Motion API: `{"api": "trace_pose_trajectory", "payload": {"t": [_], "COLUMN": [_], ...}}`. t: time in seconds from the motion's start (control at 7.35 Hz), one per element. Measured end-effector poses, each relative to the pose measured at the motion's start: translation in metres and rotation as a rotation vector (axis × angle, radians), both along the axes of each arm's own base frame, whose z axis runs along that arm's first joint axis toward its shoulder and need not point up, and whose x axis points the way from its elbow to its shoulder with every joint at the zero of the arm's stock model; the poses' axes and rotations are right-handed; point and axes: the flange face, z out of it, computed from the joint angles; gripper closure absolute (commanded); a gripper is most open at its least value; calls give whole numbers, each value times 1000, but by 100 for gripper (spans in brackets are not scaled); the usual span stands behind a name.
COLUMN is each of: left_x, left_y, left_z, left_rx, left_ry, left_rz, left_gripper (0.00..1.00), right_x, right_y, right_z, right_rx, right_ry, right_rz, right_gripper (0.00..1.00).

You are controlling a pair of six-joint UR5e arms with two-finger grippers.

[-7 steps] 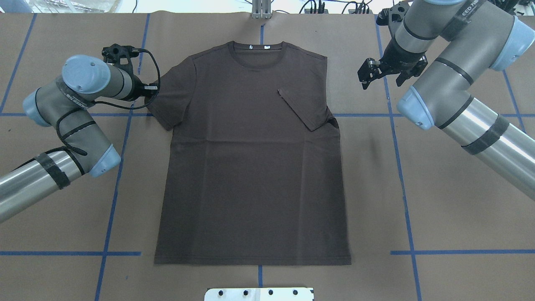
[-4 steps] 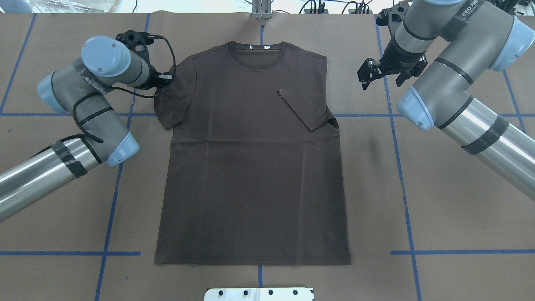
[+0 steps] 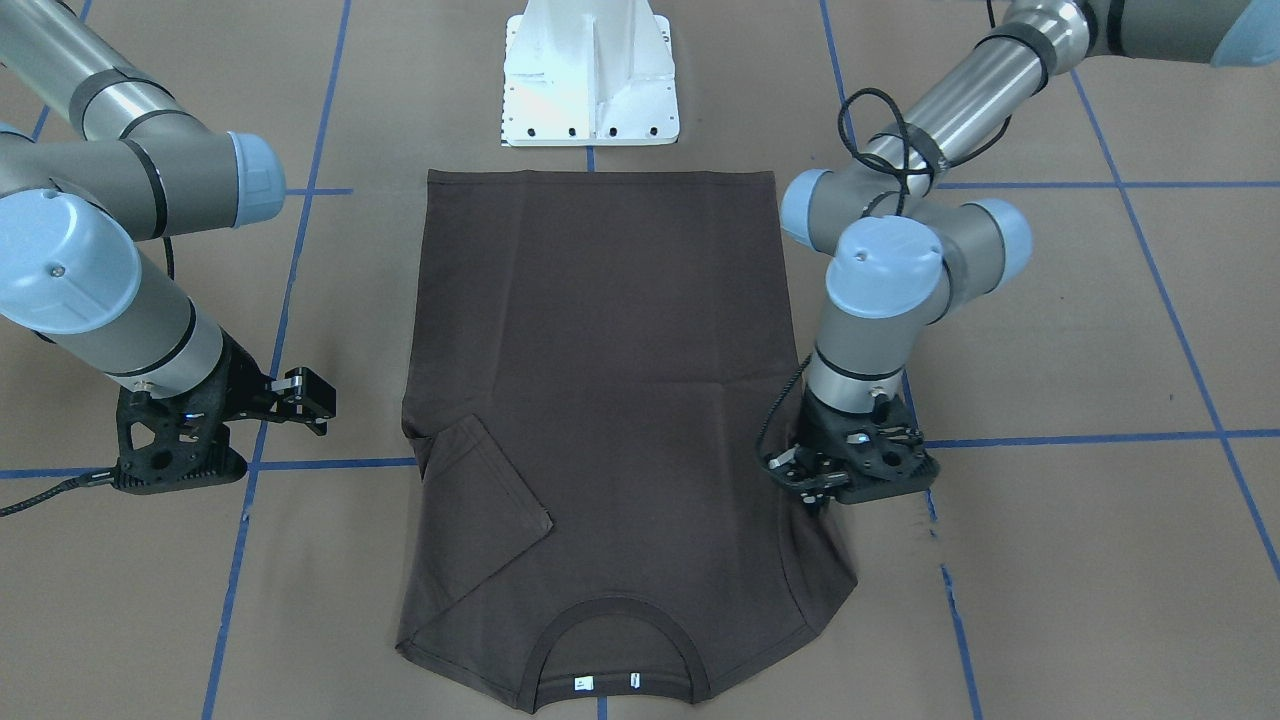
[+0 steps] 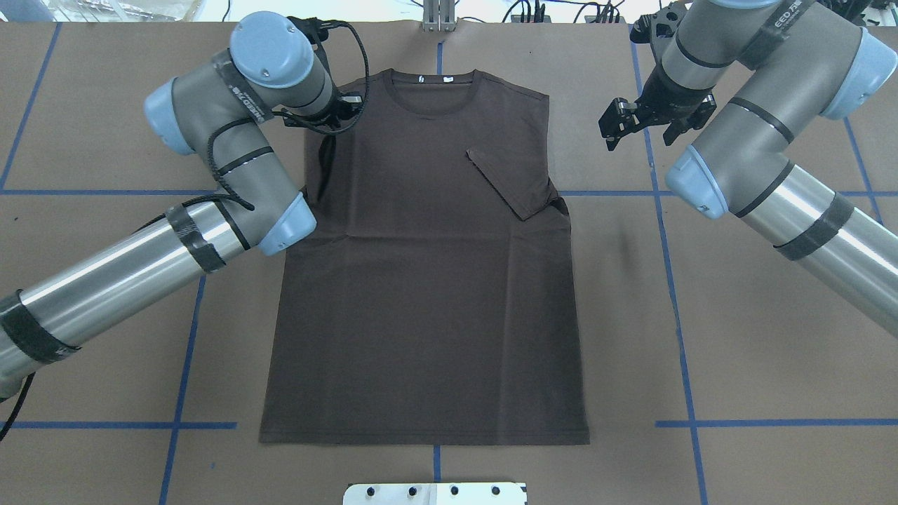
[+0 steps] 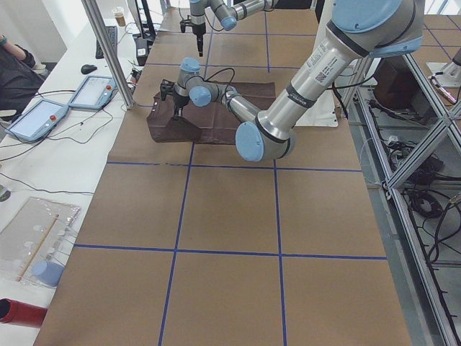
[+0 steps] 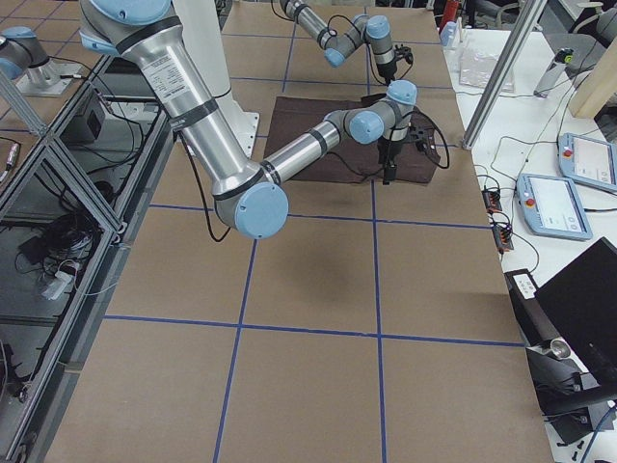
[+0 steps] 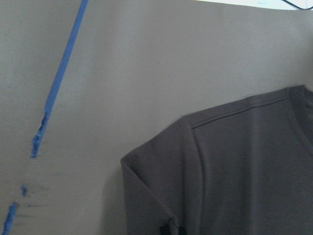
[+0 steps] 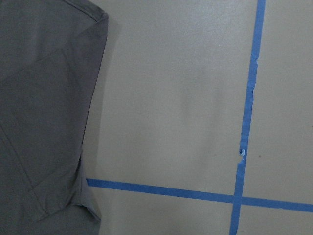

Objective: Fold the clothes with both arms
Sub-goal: 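Fold the sleeve nearest the left gripper inward over the shirt body, then move both grippers down to the hem corners nearest the robot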

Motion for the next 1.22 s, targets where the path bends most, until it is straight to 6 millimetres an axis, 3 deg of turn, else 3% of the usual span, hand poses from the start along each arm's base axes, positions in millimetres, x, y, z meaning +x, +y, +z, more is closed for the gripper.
{"api": "trace_pose_trajectory", "payload": {"t": [0.14, 0.41, 0.68, 0.82, 0.95, 1.09, 1.22], "left_x": [19, 30, 23, 11, -8, -31, -54], "left_y": [4, 8, 16, 30, 51, 75, 96], "left_z": [-5, -9, -28, -36, -31, -22, -16], "left_rx": [-21, -23, 19, 29, 29, 40, 62], "left_ry": [16, 52, 113, 139, 152, 143, 114], "left_rz": [-5, -14, -9, 7, 43, 83, 123], "left_gripper": [2, 0, 0, 0, 0, 0, 0], "right_x": [0, -1, -6, -11, -18, -25, -34], "right_y": [0, 2, 7, 11, 18, 32, 58], "right_z": [1, 3, 5, 4, 6, 11, 17], "right_rx": [-1, 7, 6, -9, -10, -22, -56], "right_ry": [1, -2, -24, -37, -50, -68, -97], "right_rz": [0, -4, 17, 36, 37, 46, 76], "right_gripper": [0, 0, 0, 0, 0, 0, 0]}}
